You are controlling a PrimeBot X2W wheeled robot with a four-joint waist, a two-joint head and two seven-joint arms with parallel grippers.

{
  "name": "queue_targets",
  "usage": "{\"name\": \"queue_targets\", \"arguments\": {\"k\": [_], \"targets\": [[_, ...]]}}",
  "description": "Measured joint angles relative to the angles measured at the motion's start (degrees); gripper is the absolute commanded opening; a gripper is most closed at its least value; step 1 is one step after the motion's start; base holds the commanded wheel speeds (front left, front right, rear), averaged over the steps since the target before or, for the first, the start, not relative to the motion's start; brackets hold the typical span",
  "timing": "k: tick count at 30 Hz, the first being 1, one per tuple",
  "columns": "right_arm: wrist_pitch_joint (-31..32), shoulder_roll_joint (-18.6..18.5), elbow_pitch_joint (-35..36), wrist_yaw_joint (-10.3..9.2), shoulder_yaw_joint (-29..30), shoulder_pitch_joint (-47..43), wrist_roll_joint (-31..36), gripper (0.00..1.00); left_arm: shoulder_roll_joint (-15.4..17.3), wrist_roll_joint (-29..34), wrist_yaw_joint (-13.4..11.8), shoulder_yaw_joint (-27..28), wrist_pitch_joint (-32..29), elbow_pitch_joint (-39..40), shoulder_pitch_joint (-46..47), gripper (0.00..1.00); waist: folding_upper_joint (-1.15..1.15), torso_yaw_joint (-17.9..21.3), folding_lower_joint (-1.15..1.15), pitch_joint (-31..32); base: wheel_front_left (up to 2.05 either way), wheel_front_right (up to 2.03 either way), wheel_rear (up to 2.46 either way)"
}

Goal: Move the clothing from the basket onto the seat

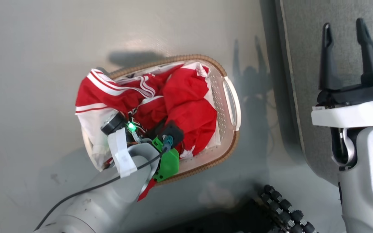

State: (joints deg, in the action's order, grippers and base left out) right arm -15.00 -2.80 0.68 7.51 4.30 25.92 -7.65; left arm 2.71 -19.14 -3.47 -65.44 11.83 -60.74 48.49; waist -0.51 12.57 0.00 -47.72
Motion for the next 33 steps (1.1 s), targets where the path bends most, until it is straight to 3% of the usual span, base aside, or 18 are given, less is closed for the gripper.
{"name": "queue_targets", "arguments": {"k": [13, 19, 33], "targets": [[0.0, 0.05, -4.04, 0.01, -2.3, -7.83, 5.39, 1.0, 0.38, -3.03, 0.38, 1.07, 3.12, 5.58, -4.26, 0.0, 0.0, -4.22, 0.0, 14.41, 0.0, 0.0, 0.0], [0.0, 0.07, -5.57, 0.01, -3.07, -12.08, 6.39, 1.0, 4.66, -2.48, -0.78, 4.11, 3.14, 13.71, -4.42, 0.0, 0.0, -6.32, 0.0, 22.54, 0.0, 0.0, 0.0], [0.0, 0.04, -6.8, 0.01, -8.06, -18.03, 6.76, 1.0, 14.04, -2.45, -0.09, 7.11, 0.21, 24.68, -0.86, 0.0, 0.0, -9.45, -0.01, 38.43, 0.0, 0.0, 0.0]]}}
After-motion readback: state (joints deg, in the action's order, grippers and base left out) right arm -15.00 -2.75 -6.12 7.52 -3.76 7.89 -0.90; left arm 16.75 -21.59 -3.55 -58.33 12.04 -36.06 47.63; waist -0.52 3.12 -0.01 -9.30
